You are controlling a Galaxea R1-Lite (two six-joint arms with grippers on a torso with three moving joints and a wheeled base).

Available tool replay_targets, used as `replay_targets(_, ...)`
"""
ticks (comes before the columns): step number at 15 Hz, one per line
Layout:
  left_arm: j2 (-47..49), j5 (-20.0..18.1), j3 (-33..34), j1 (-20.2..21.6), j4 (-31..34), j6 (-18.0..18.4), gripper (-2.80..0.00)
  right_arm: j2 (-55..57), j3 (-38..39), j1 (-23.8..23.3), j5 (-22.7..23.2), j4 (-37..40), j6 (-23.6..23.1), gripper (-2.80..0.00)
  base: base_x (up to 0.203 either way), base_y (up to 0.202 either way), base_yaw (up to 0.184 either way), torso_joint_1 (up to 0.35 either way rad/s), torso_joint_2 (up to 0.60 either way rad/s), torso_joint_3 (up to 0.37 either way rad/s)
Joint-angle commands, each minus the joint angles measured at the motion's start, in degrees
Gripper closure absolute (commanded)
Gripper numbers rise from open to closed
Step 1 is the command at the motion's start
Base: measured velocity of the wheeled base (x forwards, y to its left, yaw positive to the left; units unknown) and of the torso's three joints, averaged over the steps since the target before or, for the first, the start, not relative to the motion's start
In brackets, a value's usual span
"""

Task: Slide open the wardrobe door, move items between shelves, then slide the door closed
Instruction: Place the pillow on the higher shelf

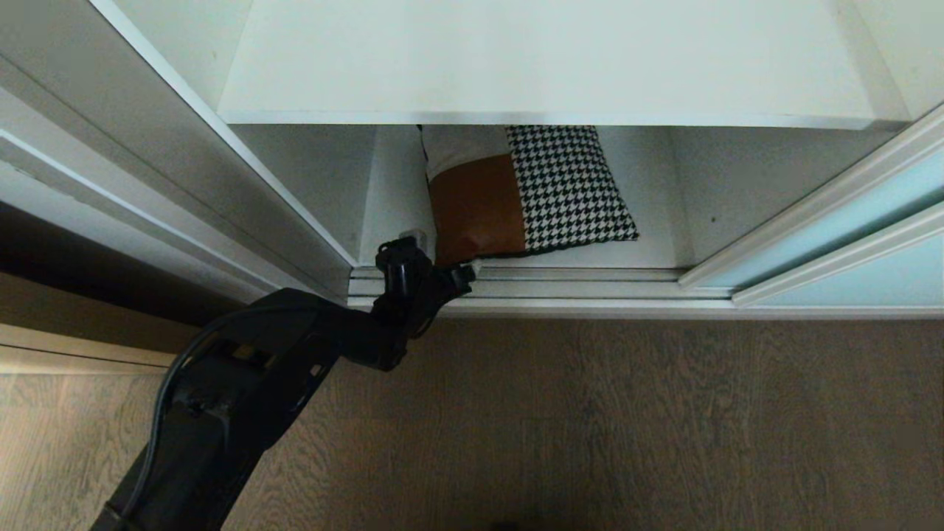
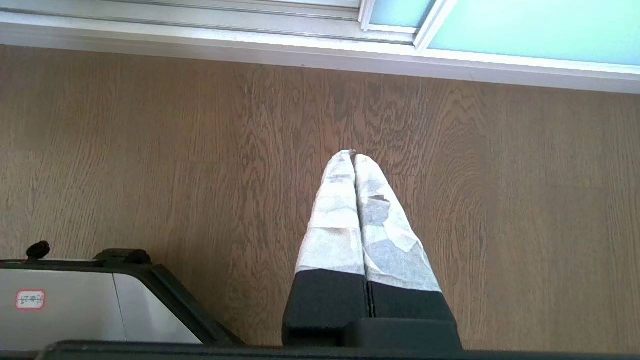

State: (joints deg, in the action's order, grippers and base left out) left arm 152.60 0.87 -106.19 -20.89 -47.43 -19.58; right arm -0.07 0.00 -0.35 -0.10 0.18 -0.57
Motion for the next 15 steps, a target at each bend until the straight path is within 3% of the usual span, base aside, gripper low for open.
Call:
replay_targets(1,2.8,-0.5,-4.6,0.0,-0.5,3.0,-2.80,0.1,0.0,0.0,0.0,0.0,0.0,0.00,0.000,0.000,0.000,0.000,0.00,0.000)
replay_targets(10,5.1,-3.3,-4.6,0.0,-3.6,4.1,-2.80,0.1,0.0,0.0,0.0,0.0,0.0,0.00,0.000,0.000,0.000,0.000,0.00,0.000)
replay_targets(12,6.0,-3.3,-4.7,0.1,-3.9,6.2,-2.80,0.1,0.1,0.0,0.0,0.0,0.0,0.00,0.000,0.000,0.000,0.000,0.00,0.000)
replay_targets(15,6.4,-3.0,-4.7,0.8,-9.1,7.6,-2.80,0.1,0.0,0.0,0.0,0.0,0.0,0.00,0.000,0.000,0.000,0.000,0.00,0.000)
